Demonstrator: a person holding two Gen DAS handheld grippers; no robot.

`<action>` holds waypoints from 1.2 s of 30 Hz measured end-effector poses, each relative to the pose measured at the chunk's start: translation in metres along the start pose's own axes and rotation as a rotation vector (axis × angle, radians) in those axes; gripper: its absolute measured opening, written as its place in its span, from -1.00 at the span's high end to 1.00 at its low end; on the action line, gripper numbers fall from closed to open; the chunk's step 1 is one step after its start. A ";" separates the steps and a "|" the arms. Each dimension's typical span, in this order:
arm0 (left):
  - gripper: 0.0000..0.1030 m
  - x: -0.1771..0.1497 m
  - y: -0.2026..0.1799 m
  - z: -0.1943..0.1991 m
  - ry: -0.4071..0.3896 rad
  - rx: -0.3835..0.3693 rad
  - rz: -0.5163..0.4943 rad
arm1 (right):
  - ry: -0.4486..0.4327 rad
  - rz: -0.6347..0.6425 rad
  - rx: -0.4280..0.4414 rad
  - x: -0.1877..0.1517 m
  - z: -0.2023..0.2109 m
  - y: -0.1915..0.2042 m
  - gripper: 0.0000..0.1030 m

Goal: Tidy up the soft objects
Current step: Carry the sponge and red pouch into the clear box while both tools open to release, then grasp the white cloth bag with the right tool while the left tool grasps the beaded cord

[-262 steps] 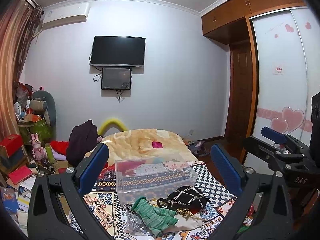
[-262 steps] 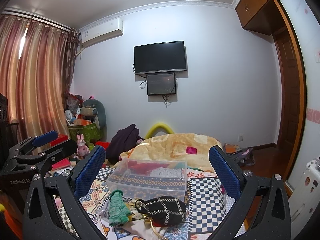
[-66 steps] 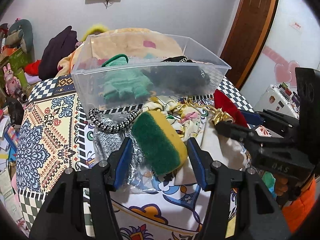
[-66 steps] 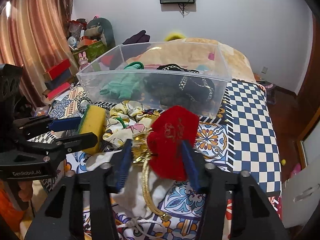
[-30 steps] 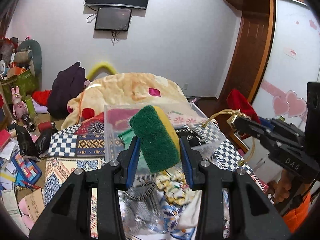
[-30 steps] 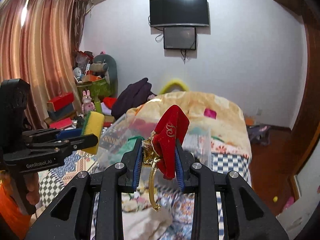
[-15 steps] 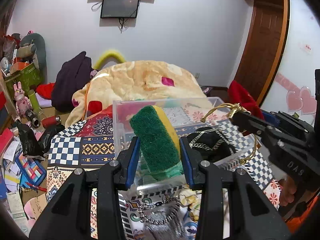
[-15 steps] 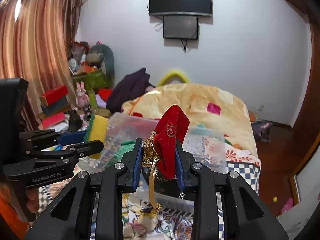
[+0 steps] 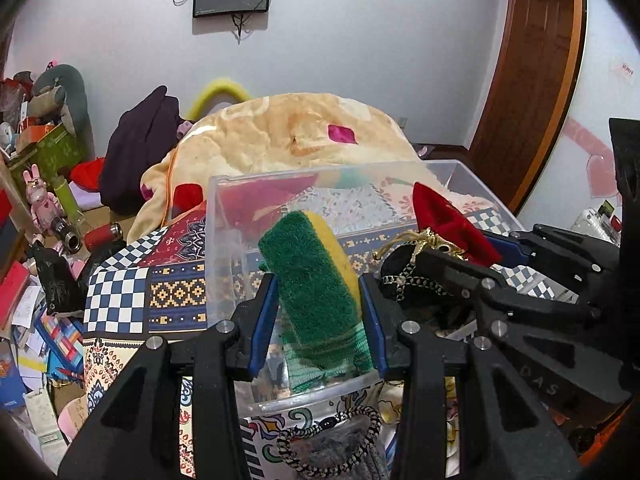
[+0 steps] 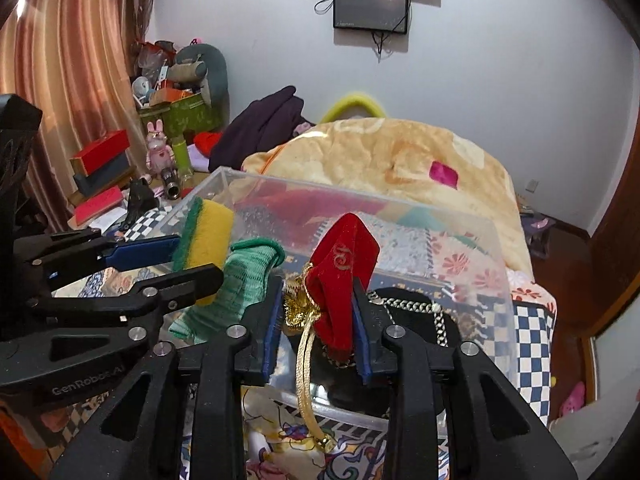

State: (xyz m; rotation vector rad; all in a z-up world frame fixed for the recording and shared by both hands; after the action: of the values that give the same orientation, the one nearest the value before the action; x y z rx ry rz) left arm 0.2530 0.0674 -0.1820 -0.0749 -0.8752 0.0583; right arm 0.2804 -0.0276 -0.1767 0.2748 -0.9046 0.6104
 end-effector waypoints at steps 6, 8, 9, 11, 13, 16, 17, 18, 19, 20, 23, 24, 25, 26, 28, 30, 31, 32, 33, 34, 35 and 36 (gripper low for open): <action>0.16 -0.003 -0.001 0.004 0.004 0.000 0.000 | -0.034 0.000 -0.021 0.002 0.014 -0.003 -0.04; 0.15 -0.004 -0.003 0.010 -0.008 -0.004 -0.007 | -0.050 -0.002 -0.023 0.004 0.021 -0.004 -0.06; 0.11 -0.003 -0.004 0.014 -0.016 -0.003 -0.015 | -0.055 -0.001 -0.022 0.004 0.024 -0.004 -0.06; 0.00 -0.002 -0.006 0.019 -0.030 0.004 -0.025 | -0.071 -0.001 -0.023 0.005 0.032 -0.005 -0.06; -0.08 0.000 -0.008 0.026 -0.046 0.008 -0.032 | -0.084 -0.003 -0.022 0.007 0.037 -0.005 -0.07; -0.08 0.002 -0.007 0.035 -0.060 -0.003 -0.021 | -0.112 -0.015 -0.014 0.007 0.051 -0.007 -0.10; -0.08 0.002 -0.006 0.039 -0.066 -0.011 -0.014 | -0.120 -0.019 -0.011 0.007 0.055 -0.008 -0.13; -0.09 0.002 -0.006 0.043 -0.072 -0.018 -0.010 | -0.130 -0.023 -0.012 0.006 0.059 -0.009 -0.20; -0.09 0.002 -0.005 0.046 -0.077 -0.019 -0.008 | -0.143 -0.027 -0.017 0.005 0.064 -0.010 -0.28; -0.10 0.001 -0.005 0.051 -0.086 -0.018 -0.007 | -0.150 -0.029 -0.020 0.005 0.066 -0.011 -0.30; -0.23 -0.002 -0.004 0.064 -0.106 -0.021 -0.007 | -0.163 -0.032 -0.025 -0.002 0.075 -0.011 -0.34; -0.27 -0.004 -0.004 0.068 -0.114 -0.020 -0.008 | -0.161 -0.033 -0.024 -0.005 0.077 -0.010 -0.35; -0.28 -0.007 -0.005 0.070 -0.117 -0.019 -0.010 | -0.157 -0.033 -0.022 -0.009 0.078 -0.009 -0.37; -0.28 -0.010 -0.005 0.073 -0.117 -0.018 -0.012 | -0.150 -0.033 -0.020 -0.014 0.079 -0.009 -0.39; -0.28 -0.017 -0.004 0.075 -0.109 -0.021 -0.007 | -0.133 -0.036 -0.022 -0.023 0.077 -0.008 -0.45; -0.28 -0.027 -0.003 0.075 -0.093 -0.024 0.003 | -0.107 -0.034 -0.017 -0.033 0.074 -0.006 -0.46; -0.28 -0.032 -0.002 0.074 -0.082 -0.020 0.007 | -0.094 -0.033 -0.016 -0.038 0.072 -0.005 -0.46; -0.28 -0.037 0.000 0.073 -0.073 -0.014 0.010 | -0.074 -0.032 -0.015 -0.046 0.070 -0.005 -0.46; -0.28 -0.042 0.001 0.073 -0.067 -0.009 0.013 | -0.058 -0.029 -0.016 -0.051 0.068 -0.004 -0.46; -0.28 -0.048 0.002 0.072 -0.061 -0.004 0.018 | -0.038 -0.029 -0.013 -0.058 0.065 -0.003 -0.46; -0.28 -0.053 0.004 0.071 -0.060 0.002 0.023 | -0.026 -0.028 -0.012 -0.062 0.064 -0.003 -0.46; -0.27 -0.058 0.006 0.071 -0.063 0.017 0.026 | -0.008 -0.030 -0.011 -0.069 0.062 -0.002 -0.46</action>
State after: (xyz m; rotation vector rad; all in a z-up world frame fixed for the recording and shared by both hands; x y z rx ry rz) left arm 0.1610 0.0712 -0.1818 -0.0687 -0.9366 0.0928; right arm 0.2093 -0.0847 -0.1941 0.2803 -0.9094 0.5770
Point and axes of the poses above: each gripper's, at about its wrist camera, not at the fingertips, and z roughly against the way its jaws point, y to its left, x to its top, the point moved 4 cm from there along -z, roughly the way its jaws point, and after that the axes turned 3 degrees about -y, right-handed, at the moved point
